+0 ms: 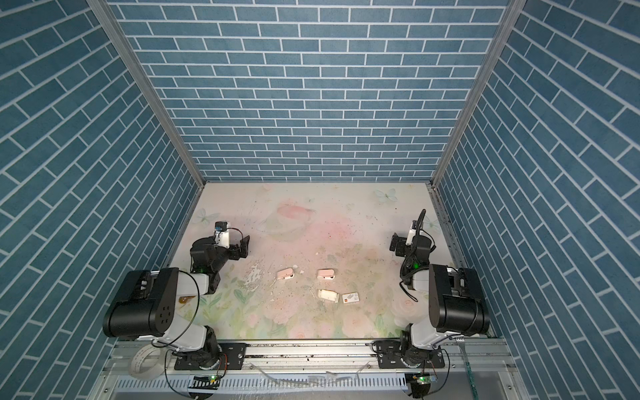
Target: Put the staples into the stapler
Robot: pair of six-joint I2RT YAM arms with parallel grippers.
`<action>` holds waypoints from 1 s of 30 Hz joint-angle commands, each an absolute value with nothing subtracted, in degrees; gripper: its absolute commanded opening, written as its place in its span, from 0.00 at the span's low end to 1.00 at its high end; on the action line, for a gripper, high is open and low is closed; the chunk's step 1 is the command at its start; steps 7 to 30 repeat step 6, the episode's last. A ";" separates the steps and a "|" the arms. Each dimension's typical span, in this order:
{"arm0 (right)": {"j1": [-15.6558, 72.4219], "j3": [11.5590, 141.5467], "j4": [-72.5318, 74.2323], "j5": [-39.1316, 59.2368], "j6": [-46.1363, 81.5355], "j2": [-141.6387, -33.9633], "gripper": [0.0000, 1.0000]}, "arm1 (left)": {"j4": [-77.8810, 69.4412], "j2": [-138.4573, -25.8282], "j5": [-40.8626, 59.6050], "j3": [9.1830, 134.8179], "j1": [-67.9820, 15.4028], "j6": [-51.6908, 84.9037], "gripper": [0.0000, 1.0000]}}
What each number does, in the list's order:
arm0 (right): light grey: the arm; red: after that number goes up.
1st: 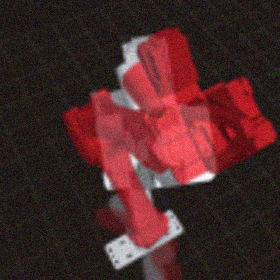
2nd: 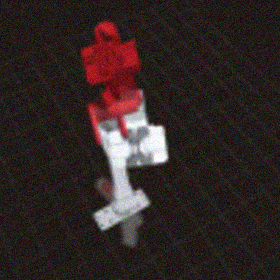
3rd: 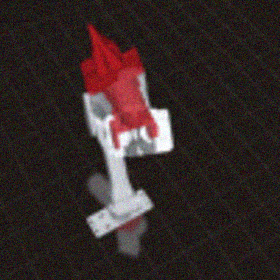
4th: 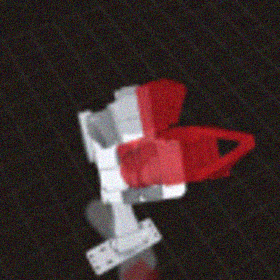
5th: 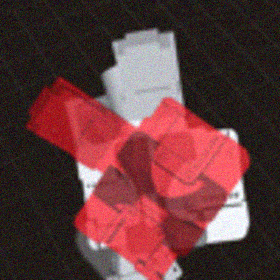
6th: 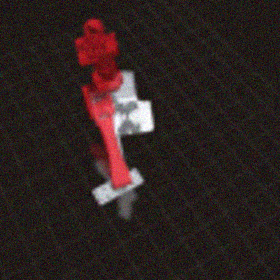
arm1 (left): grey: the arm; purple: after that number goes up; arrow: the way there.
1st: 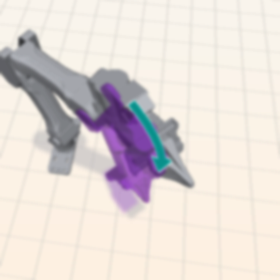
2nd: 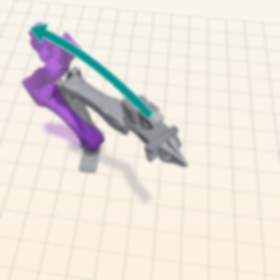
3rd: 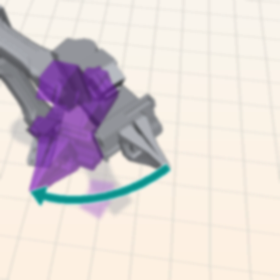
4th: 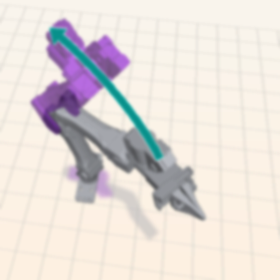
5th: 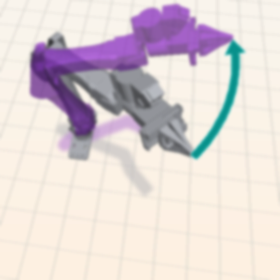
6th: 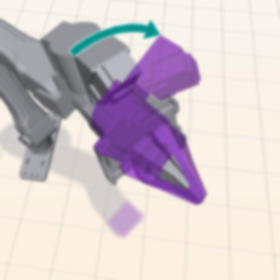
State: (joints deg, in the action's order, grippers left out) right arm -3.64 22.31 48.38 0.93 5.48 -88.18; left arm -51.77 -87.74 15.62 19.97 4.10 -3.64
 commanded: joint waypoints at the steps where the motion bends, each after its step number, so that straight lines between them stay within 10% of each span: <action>1: -3.61 23.11 48.48 1.16 2.99 -88.37 0.99 | -52.90 -87.80 15.38 20.74 3.95 -3.68 1.00; 30: -3.52 22.88 48.58 1.11 2.90 -88.12 0.99 | -52.93 -87.80 15.36 20.76 3.88 -3.67 0.99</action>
